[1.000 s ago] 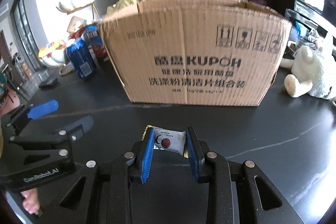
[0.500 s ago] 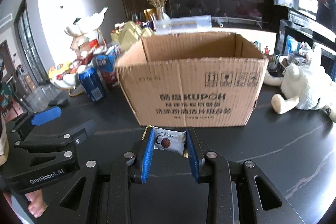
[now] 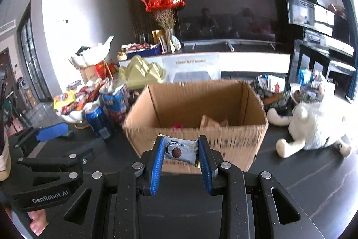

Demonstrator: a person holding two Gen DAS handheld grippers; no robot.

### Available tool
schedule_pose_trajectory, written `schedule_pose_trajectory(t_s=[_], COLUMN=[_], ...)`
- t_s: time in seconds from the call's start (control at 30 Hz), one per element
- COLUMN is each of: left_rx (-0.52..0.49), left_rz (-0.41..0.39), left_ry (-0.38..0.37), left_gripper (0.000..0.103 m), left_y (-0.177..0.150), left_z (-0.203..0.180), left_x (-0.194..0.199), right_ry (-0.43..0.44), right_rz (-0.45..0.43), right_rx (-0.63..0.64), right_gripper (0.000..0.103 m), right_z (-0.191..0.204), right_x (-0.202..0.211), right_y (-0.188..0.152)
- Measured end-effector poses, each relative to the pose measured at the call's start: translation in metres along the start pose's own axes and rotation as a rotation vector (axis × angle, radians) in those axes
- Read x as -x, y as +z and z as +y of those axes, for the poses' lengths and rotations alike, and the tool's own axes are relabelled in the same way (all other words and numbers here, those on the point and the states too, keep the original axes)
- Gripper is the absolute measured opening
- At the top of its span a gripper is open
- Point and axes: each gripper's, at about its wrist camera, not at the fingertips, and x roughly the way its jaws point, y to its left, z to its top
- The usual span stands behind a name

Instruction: Organize snacks

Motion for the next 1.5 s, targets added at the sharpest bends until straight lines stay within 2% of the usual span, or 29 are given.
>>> schedule_pose_trajectory(t_s=[0.17, 0.47, 0.77, 0.9, 1.17, 1.33, 1.5], left_rx=[-0.008, 0.019, 0.024, 0.010, -0.011, -0.016, -0.024], left_rz=[-0.011, -0.013, -0.014, -0.024, -0.081, -0.119, -0.159], left_ry=[0.001, 0.018, 0.046, 0.042, 0.055, 0.075, 0.062], left_gripper=[0.087, 0.088, 0.088, 0.088, 0.097, 0.103, 0.103], left_y=[0.019, 0.049, 0.048, 0.040, 0.022, 0.009, -0.010], left_z=[0.002, 0.019, 0.026, 0.020, 0.011, 0.005, -0.003], left_x=[-0.001, -0.014, -0.021, -0.009, 0.031, 0.062, 0.096], right_ry=[0.006, 0.022, -0.051, -0.055, -0.083, -0.129, -0.157], right_rz=[-0.017, 0.008, 0.047, 0.055, 0.048, 0.007, -0.041], right_rx=[0.005, 0.000, -0.006, -0.005, -0.020, -0.017, -0.015], right_gripper=[0.031, 0.032, 0.054, 0.060, 0.071, 0.081, 0.089], right_z=[0.002, 0.005, 0.006, 0.005, 0.002, 0.001, 0.006], right_x=[-0.005, -0.040, -0.052, -0.042, 0.001, 0.038, 0.077], right_y=[0.022, 0.057, 0.061, 0.055, 0.036, 0.023, 0.004])
